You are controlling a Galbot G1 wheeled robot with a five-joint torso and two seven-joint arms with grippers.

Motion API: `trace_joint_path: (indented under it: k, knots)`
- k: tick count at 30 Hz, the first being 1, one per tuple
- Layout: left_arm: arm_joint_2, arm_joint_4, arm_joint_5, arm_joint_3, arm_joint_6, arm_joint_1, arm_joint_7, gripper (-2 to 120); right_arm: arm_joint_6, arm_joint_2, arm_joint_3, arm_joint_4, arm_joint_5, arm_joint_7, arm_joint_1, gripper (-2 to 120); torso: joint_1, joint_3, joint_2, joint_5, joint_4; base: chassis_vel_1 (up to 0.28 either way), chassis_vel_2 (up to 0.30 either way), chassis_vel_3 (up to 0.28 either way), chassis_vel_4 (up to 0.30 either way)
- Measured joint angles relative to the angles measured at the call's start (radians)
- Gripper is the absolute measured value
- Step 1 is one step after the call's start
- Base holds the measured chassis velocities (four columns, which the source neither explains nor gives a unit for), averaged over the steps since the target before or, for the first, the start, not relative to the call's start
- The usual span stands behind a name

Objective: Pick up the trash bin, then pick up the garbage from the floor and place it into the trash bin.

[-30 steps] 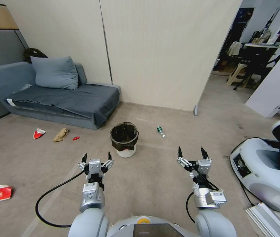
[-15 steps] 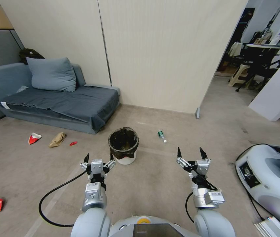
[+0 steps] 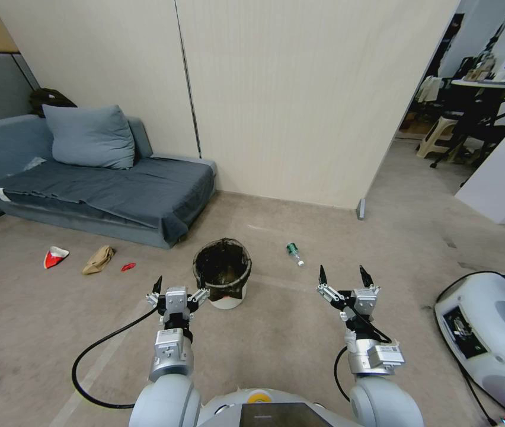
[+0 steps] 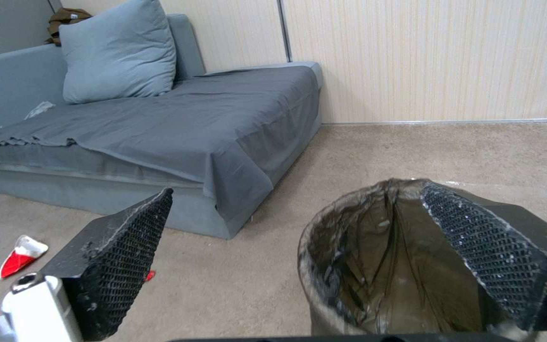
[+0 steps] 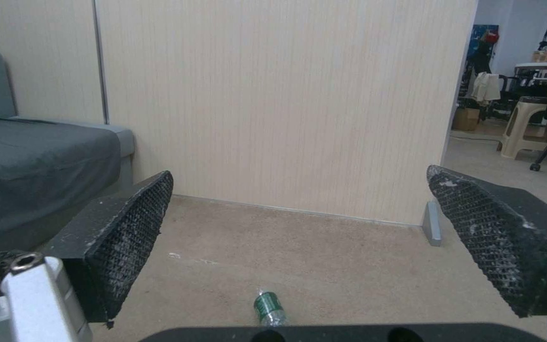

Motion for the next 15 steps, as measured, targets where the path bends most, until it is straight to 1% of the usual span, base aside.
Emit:
trace_joint_path:
  k: [9,15]
  knots:
    - [0.004,-0.004,0.001,0.000,0.000,0.001,0.000,100,0.000,0.000,-0.001,0.003,-0.001,0.000,-0.002,100,0.000,0.000,0.000,0.0000,0.0000,-0.098,0.113,0.105,-0.111]
    - [0.005,-0.006,0.001,0.000,0.000,0.002,0.000,100,0.002,0.000,-0.001,0.003,-0.006,0.001,-0.003,100,0.000,0.000,0.000,0.0001,0.0000,-0.112,0.102,0.101,-0.084]
